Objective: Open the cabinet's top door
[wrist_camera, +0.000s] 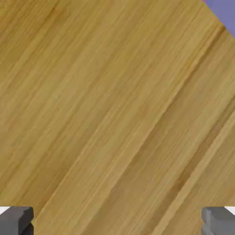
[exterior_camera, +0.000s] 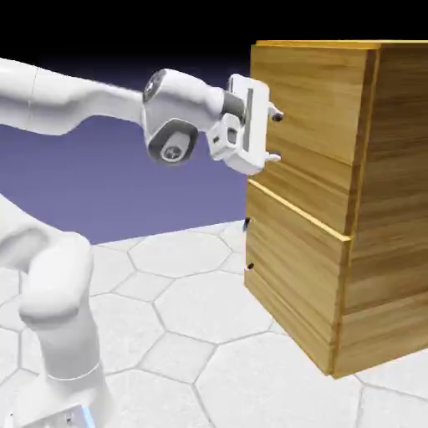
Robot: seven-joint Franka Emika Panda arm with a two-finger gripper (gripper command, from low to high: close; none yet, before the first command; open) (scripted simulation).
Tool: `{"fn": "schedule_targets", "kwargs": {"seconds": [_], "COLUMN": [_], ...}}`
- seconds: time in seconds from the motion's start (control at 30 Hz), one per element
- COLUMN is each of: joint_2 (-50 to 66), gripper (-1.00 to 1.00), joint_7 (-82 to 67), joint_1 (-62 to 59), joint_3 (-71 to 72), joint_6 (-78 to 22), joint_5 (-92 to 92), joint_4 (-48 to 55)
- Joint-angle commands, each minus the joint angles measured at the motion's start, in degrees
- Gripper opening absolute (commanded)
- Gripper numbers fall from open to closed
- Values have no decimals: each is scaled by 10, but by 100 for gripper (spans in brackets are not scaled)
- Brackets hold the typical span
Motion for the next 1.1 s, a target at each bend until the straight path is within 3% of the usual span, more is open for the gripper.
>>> {"fn": "schedule_targets", "kwargs": {"seconds": [0.0, 1.07], "joint_2": [-7, -222], "gripper": [0, 0], "joint_7": [25, 794], "joint_1": [-10, -320], "joint_3": [15, 469], "joint_6": [2, 57], "joint_5": [24, 776], "joint_4": [7, 213]}}
